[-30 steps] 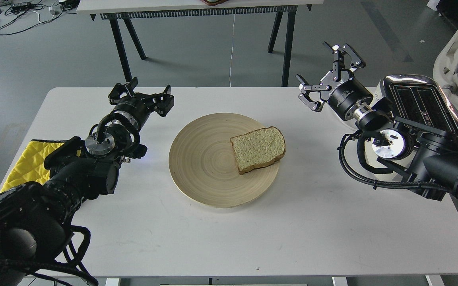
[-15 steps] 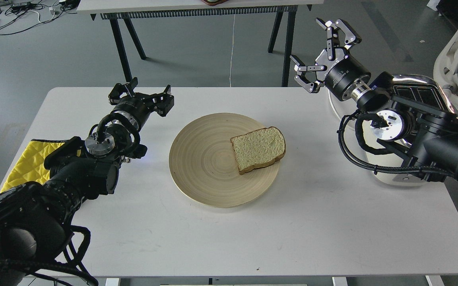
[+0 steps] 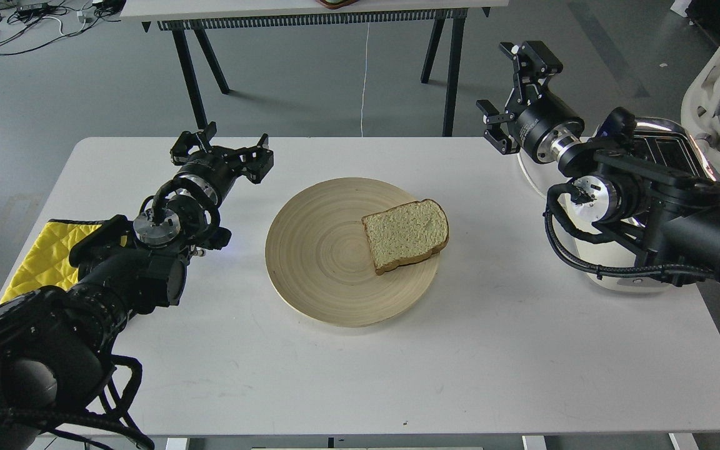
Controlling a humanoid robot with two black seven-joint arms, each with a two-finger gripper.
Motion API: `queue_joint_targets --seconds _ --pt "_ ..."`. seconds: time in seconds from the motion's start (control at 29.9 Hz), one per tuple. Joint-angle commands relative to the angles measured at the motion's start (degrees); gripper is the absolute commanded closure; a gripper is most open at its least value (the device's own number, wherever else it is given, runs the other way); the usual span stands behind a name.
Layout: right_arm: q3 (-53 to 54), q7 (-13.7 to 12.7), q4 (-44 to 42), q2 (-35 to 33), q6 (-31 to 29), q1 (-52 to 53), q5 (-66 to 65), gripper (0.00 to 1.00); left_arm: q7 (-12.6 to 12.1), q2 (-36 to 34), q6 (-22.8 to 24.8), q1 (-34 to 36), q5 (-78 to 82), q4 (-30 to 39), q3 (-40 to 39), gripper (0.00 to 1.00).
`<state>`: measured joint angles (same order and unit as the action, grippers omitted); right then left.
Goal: Put bread in toaster with right arm
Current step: 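Lift the right gripper and swing it toward the bread slice on the plate, then lower the open right gripper onto the bread slice's edge and close it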
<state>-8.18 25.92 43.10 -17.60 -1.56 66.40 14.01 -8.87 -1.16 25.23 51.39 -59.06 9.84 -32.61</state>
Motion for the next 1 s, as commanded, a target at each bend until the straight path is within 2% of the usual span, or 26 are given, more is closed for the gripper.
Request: queue_joint_targets --seconds 0.0,0.23,0.67,0.97 --pt "-4.73 0.01 -0.12 1.51 4.62 0.48 -2.49 0.02 -0.01 0.01 0.0 0.03 0.0 0.0 0.0 0.0" --pt "-11.32 -0.17 0.06 5.03 11.04 0.48 -6.63 0.02 -0.01 0.01 0.0 0.03 0.0 0.0 0.0 0.0" --pt "-15.2 -6.32 1.9 5.21 14.21 -2.24 -13.92 0.02 -0.01 0.01 0.0 0.03 0.0 0.0 0.0 0.0" --pt "-15.29 -6.32 3.39 5.47 15.01 -4.88 -14.28 0.03 -0.01 0.01 0.0 0.03 0.0 0.0 0.0 0.0"
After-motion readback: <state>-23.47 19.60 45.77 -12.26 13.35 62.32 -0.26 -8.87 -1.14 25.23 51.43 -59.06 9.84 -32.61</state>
